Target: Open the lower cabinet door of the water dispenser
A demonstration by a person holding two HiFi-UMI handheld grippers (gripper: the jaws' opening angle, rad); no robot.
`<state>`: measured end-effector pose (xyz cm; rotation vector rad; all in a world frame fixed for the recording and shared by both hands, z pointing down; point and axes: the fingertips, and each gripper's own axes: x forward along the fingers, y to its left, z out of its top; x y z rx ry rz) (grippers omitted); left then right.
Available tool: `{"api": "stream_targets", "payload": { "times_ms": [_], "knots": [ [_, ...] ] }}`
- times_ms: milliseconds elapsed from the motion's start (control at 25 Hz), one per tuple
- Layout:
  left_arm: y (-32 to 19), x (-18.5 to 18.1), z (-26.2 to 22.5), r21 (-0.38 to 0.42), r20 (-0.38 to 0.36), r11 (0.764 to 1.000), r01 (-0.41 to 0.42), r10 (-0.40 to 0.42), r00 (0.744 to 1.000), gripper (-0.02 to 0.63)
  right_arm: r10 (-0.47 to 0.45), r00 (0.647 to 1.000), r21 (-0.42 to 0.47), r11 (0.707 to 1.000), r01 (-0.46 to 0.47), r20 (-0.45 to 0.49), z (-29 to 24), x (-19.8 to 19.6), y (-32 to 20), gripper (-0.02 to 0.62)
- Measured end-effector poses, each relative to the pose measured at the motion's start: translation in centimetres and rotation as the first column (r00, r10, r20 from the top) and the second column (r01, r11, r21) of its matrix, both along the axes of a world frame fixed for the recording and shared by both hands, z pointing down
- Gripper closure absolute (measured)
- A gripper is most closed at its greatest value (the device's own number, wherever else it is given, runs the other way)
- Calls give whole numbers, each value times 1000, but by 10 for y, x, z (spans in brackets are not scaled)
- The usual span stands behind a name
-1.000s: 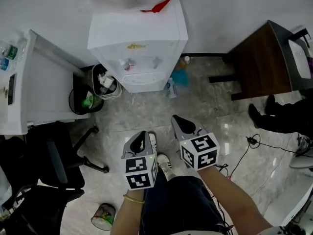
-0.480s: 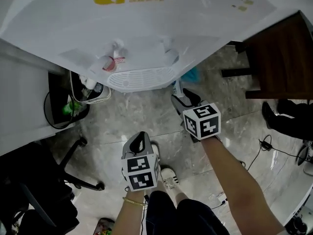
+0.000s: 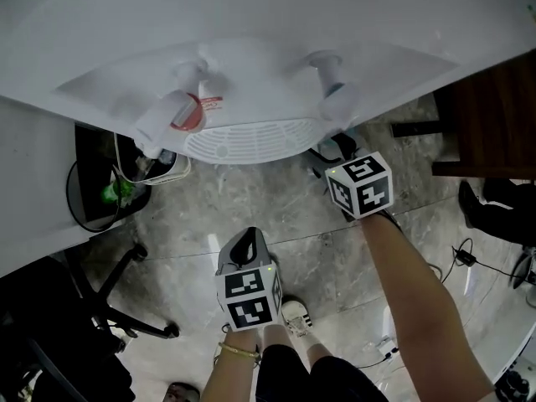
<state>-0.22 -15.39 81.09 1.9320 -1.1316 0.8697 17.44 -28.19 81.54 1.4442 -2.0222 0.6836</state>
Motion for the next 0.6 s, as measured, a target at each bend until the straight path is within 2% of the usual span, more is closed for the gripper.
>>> {"api": "stream_targets", "payload": {
  "times_ms": [160,280,480,600],
  "knots": [
    [1,-4,1,0,11,1000,-1,1,1000,600,47,999,-6,999,-47,0,0,-2,3,321],
    [0,-9,-3,14,-9,1000,21,-21,1000,600,80,997,-24,997,-80,7,-1,-7,12,288],
    [19,-16,-6,10,-27,999,39,-39,999,600,157,988,-43,987,-156,13,-1,-24,63,340],
    [36,-24,-8,11,-42,998,64,-63,997,600,140,990,-61,988,-139,21,-1,-43,106,384]
  ]
}}
